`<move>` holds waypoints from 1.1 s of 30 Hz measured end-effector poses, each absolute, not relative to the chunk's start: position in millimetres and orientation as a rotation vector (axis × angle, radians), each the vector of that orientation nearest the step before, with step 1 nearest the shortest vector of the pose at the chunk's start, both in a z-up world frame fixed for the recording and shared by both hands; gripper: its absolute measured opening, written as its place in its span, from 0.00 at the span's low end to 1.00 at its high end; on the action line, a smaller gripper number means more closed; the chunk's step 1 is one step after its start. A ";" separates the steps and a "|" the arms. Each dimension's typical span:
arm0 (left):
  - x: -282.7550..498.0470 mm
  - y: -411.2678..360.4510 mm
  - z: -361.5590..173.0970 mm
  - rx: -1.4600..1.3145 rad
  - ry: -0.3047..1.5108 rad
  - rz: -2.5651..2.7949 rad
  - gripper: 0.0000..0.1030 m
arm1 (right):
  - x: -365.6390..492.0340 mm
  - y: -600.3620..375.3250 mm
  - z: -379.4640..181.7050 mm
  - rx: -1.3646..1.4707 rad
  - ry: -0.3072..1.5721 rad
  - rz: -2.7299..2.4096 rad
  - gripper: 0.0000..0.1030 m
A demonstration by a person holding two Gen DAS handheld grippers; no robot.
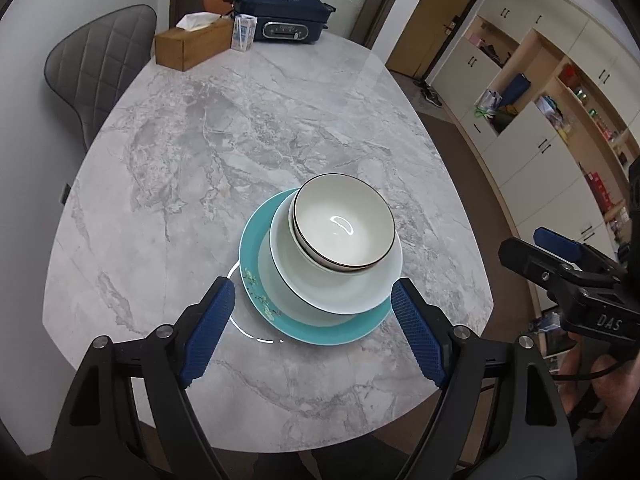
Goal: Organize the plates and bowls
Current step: 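Open the right gripper and pull both grippers back from the stack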
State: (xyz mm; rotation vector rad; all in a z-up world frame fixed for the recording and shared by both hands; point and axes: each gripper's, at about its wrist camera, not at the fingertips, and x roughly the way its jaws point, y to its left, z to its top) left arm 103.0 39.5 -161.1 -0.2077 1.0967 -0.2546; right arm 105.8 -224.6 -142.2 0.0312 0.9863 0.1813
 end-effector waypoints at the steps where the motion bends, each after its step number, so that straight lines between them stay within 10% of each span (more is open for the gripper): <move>1: 98.4 37.8 -157.4 -0.200 1.090 -0.236 0.77 | 103.0 -222.3 -138.9 0.019 0.986 0.181 1.00; 33: 2.1 22.3 -71.6 -0.213 0.985 -0.079 0.77 | 29.5 -224.2 -88.6 0.004 0.851 0.209 1.00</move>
